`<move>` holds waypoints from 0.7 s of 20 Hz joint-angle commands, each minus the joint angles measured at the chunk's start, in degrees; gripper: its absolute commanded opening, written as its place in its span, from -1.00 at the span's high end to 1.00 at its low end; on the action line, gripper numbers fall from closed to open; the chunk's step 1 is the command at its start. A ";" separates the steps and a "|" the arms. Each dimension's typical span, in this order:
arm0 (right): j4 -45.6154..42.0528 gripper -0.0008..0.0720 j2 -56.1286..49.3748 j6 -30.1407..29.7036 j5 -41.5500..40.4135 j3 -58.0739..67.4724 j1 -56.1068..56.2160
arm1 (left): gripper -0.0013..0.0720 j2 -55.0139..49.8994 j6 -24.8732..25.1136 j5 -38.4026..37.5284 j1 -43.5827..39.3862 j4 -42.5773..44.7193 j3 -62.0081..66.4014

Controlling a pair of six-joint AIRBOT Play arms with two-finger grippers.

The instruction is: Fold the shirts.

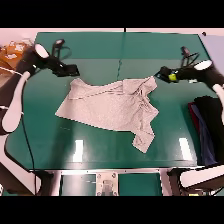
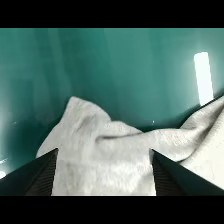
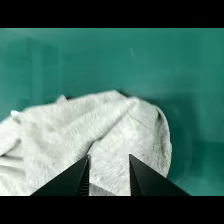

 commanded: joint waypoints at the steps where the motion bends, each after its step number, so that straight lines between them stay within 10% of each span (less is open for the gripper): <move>1: 0.15 0.77 3.98 2.36 14.40 1.90 -7.17 | -0.46 -0.48 -1.07 -15.47 4.81 -0.42 9.86; 2: 0.13 0.80 6.19 2.69 16.39 -0.15 -8.79 | 0.48 0.22 -0.74 -18.69 6.08 -0.52 10.67; 3: 0.13 0.80 9.29 3.23 16.90 -4.00 -10.36 | 0.91 0.90 0.61 -21.09 6.80 -0.76 10.69; 6: 0.00 0.93 20.24 3.23 16.72 -19.96 -13.14 | 0.92 1.64 1.09 -27.32 7.34 -0.39 9.77; 11: 2.71 0.17 32.24 2.62 11.76 -47.95 -12.17 | 0.92 6.82 3.39 -27.45 7.34 -2.29 -3.45; 14: 6.73 0.15 30.12 -1.51 4.28 -54.97 -8.07 | 0.92 10.16 4.57 -27.30 7.87 -1.27 -12.13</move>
